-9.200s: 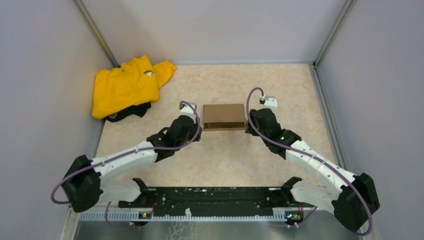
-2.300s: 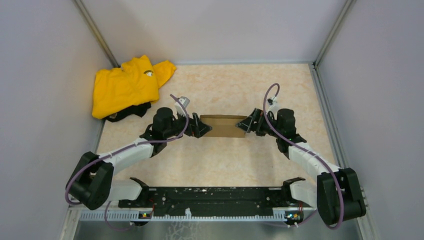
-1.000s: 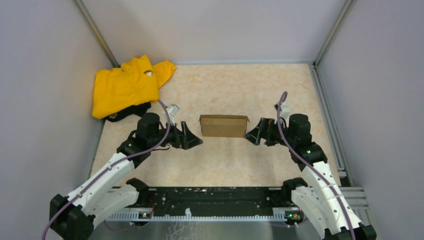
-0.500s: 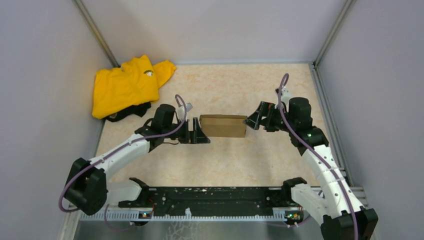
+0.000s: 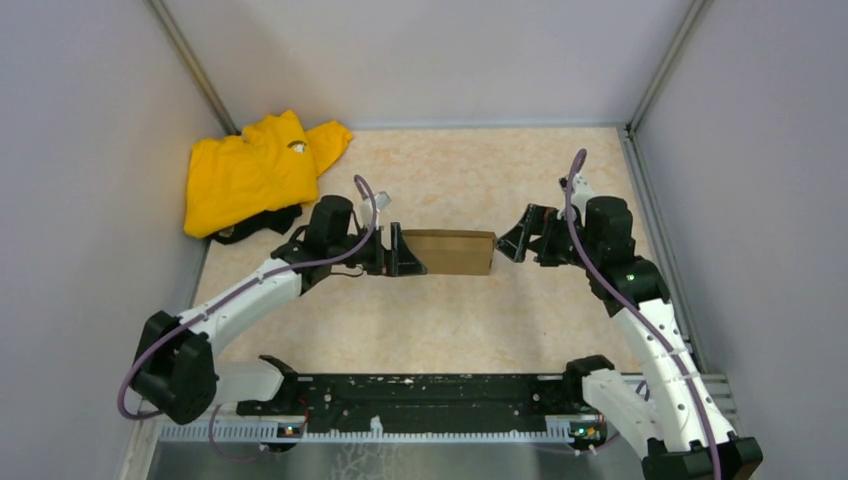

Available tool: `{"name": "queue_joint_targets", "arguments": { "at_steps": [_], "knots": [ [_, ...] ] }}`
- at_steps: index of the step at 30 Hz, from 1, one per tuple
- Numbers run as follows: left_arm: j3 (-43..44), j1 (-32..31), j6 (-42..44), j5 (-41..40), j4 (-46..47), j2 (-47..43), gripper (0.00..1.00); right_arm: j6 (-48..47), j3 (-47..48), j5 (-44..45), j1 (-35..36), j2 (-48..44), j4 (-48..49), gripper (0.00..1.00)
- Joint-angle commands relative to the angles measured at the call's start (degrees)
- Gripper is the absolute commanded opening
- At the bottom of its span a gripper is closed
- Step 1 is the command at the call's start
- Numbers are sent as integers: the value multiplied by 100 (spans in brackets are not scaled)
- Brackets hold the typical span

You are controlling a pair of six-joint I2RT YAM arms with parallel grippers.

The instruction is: Fold the paper box

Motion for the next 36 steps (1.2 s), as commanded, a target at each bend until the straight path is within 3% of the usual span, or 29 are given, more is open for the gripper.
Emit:
{"name": "queue_joint_targets", "arguments": {
  "at_steps": [1, 8, 13, 20, 28, 36],
  "knots": [
    [232, -198, -126, -665, -342, -763, 99, -278, 451, -366, -27, 128, -79, 99],
    [-78, -303, -272, -1442, -906, -1925, 99, -205, -113, -611, -30, -267, 283, 99],
    [-37, -305, -83, -1679, -991, -2545, 99, -203, 449, -100, -31, -616, -496, 99],
    [887, -303, 470, -1226, -1864, -2259, 99, -364, 1937, 465, -27, -215, -1938, 99],
    [1187, -297, 651, -1159, -2146, -2451, 99, -88, 2474, 663, -26, -85, -1962, 99],
    [1247, -293, 1072, -1753, -2153, -2487, 99, -705, 2459, 919, -25, -288, -1719, 99]
  ]
}}
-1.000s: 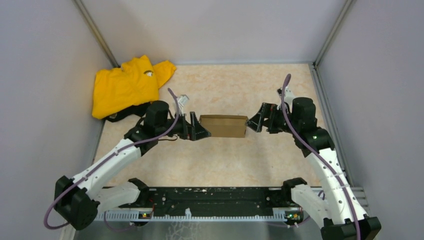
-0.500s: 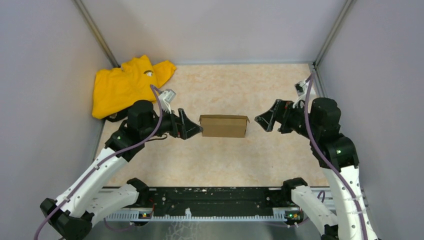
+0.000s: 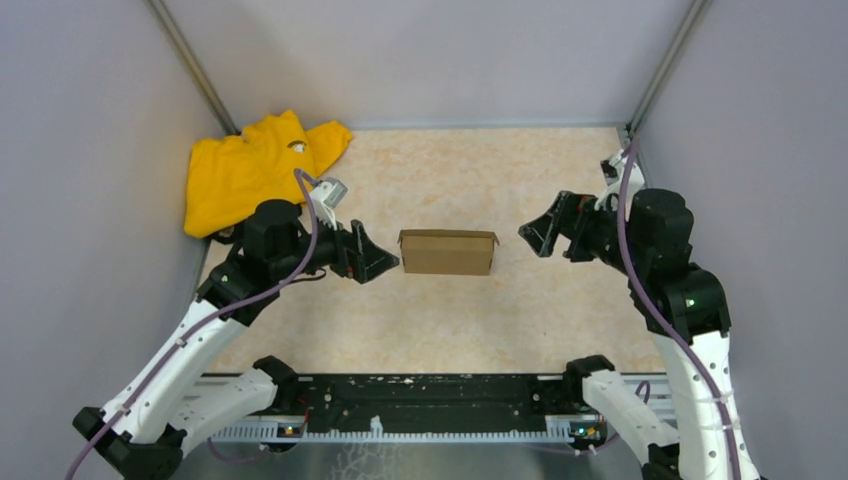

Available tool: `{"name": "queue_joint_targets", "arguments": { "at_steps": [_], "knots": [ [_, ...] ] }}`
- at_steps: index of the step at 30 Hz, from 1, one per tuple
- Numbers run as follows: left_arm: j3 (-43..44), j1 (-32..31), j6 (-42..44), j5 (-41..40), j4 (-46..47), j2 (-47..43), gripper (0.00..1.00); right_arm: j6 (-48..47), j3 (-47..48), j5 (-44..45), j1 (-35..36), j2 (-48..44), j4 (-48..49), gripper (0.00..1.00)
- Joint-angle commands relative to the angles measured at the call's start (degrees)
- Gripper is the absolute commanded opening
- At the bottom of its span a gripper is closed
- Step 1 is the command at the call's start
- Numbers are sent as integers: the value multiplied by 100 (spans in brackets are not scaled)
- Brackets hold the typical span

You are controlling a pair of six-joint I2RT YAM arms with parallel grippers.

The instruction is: Fold the paper box

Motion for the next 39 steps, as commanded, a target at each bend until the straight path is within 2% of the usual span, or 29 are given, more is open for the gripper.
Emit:
{"name": "queue_joint_targets", "arguments": {
  "at_steps": [1, 3, 5, 10, 14, 18, 20, 22, 24, 26, 27, 30, 32, 34, 36, 39],
  "knots": [
    [183, -14, 361, -373, 31, -52, 99, -432, -12, 262, -25, -200, 442, 98],
    [83, -14, 423, -529, 254, -91, 99, -489, -299, 77, -14, -180, 737, 98],
    [-153, -15, 481, -775, 619, -136, 99, -511, -633, 257, 73, -194, 1100, 98],
    [-318, -28, 810, -1387, 1263, 305, 99, -755, -1173, 1346, 608, 180, 2086, 99],
    [136, -29, 1320, -1785, 1344, 1097, 99, -1038, -1149, 2032, 1066, 840, 2754, 99],
    [177, -27, 1752, -2138, 1845, 1524, 99, -1324, -1357, 2266, 1091, 1316, 3475, 99],
    [102, -6, 1865, -2504, 2103, 1594, 99, -1381, -1616, 2177, 1083, 1342, 3859, 99],
    [-22, 3, 1807, -2468, 2463, 1554, 99, -1275, -1795, 2073, 1087, 1242, 4159, 98],
    [-257, -16, 1700, -2266, 2910, 1527, 99, -1132, -1966, 2053, 1085, 1112, 4302, 87],
    [-405, -72, 1637, -1977, 2994, 1550, 99, -1180, -2151, 1923, 1091, 961, 4346, 71],
    [-460, -127, 1651, -1972, 2975, 1537, 96, -1184, -2236, 1856, 1091, 886, 4335, 66],
    [-597, -284, 1614, -1969, 2898, 1466, 86, -1152, -2313, 1552, 1091, 709, 4106, 62],
    [-600, -330, 1566, -1950, 2767, 1467, 80, -1095, -2292, 1507, 1091, 741, 3829, 55],
    [-590, -415, 1517, -2028, 2658, 1455, 72, -1025, -2339, 1458, 1091, 795, 3638, 52],
    [-661, -537, 1496, -2159, 2405, 1377, 72, -1066, -2443, 1252, 1095, 859, 3560, 34],
    [-781, -632, 1494, -2542, 2188, 1194, 71, -1022, -2616, 1141, 1099, 867, 3518, 34]
  ]
}}
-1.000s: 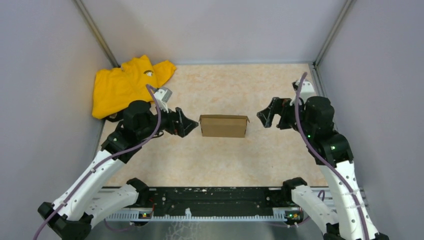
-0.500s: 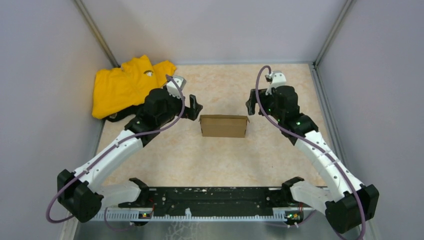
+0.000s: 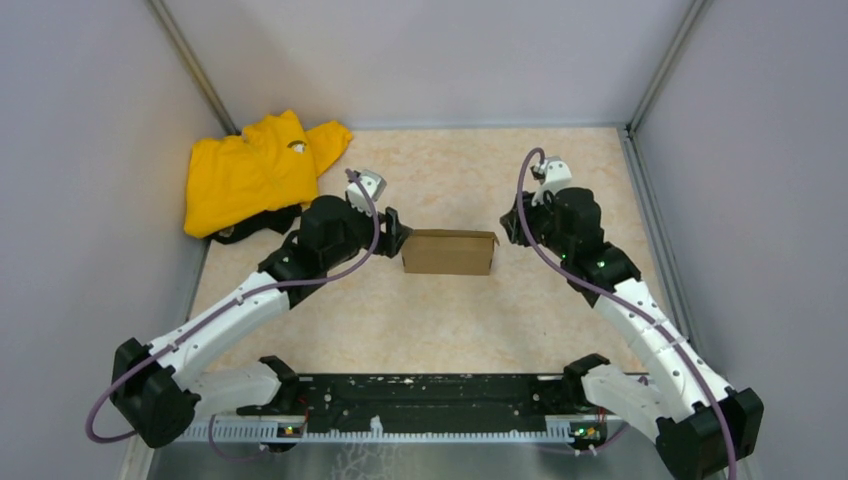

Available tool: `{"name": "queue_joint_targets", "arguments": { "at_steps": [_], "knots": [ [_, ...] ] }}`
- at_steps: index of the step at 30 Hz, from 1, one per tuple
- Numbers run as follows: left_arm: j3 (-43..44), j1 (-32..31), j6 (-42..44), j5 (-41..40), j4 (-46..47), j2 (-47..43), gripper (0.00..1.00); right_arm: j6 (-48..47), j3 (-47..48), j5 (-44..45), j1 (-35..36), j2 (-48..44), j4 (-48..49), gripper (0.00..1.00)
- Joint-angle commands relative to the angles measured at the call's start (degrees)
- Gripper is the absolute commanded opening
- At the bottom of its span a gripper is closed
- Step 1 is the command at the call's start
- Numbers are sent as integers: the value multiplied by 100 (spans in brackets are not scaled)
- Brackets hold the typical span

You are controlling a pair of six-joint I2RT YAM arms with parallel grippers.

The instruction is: Fold the paper box

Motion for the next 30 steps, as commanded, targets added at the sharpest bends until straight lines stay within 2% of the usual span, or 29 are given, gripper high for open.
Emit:
{"name": "queue_joint_targets", "arguments": {
  "at_steps": [1, 6, 12, 15, 30],
  "knots": [
    [-207, -138, -36, -453, -318, -383, 71, 73, -227, -303, 71, 30, -108, 34],
    [-312, -134, -71, -614, -560, -501, 66, 115, -319, -237, 203, 80, -128, 33],
    [-407, -147, -115, -593, -525, -323, 58, 57, -382, -166, 317, 163, -121, 23],
    [-387, -143, -115, -534, -541, -204, 53, 25, -369, -84, 368, 228, -132, 23],
    [-452, -148, 23, -557, -135, 6, 52, -82, -306, 298, 490, 412, -21, 22]
  ]
}}
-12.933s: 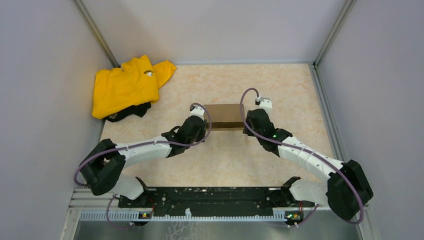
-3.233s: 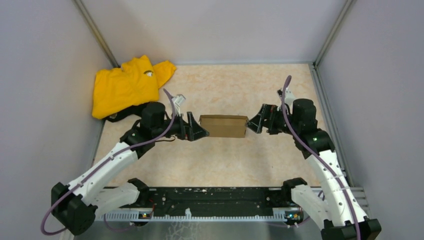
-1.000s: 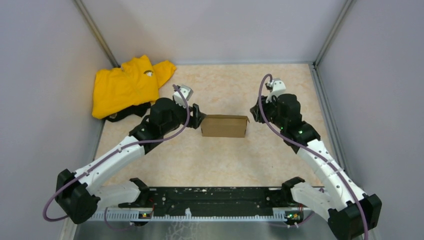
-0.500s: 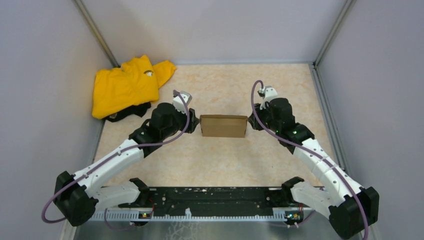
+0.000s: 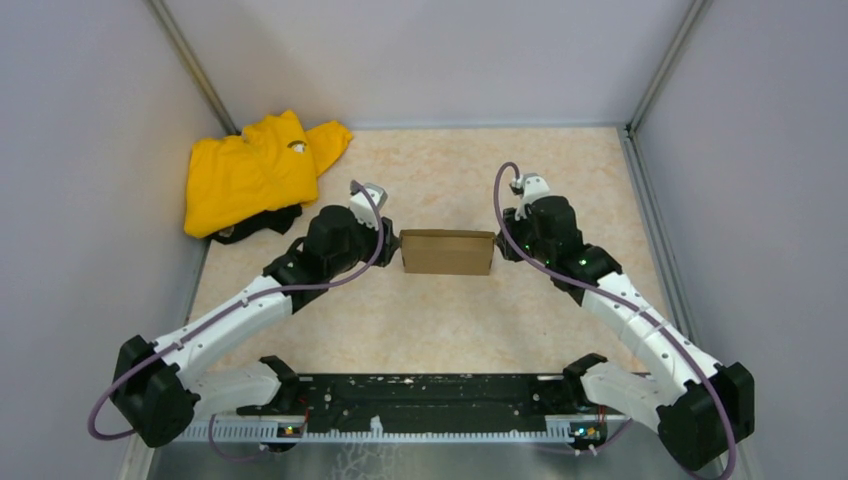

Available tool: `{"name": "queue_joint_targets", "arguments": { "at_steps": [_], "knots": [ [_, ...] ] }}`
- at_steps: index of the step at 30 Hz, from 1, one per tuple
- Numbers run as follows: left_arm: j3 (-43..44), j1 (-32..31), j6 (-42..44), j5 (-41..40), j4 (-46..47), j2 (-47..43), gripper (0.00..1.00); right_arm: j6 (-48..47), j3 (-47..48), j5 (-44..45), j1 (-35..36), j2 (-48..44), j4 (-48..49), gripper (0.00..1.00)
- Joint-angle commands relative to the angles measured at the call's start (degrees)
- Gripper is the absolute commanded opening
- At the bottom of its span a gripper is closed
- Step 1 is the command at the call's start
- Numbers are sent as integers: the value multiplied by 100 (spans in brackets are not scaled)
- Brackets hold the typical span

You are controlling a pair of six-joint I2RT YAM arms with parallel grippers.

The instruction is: Fold the paper box

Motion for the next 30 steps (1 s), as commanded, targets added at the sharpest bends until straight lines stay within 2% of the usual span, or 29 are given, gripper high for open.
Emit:
{"name": "queue_joint_targets", "arguments": {
  "at_steps": [1, 12, 23, 30],
  "knots": [
    [-28, -21, 84, -9, 268, 166, 52, -83, 72, 126, 62, 33, 281, 22],
    [-214, -27, 203, -103, 890, 350, 45, -117, 76, 126, 62, 98, 362, 17],
    [-184, -38, 280, -70, 1054, 418, 33, -157, 96, 301, 87, 214, 445, 17],
    [-170, -47, 275, -59, 1062, 468, 32, -213, 186, 320, 149, 339, 489, 17]
  ]
}}
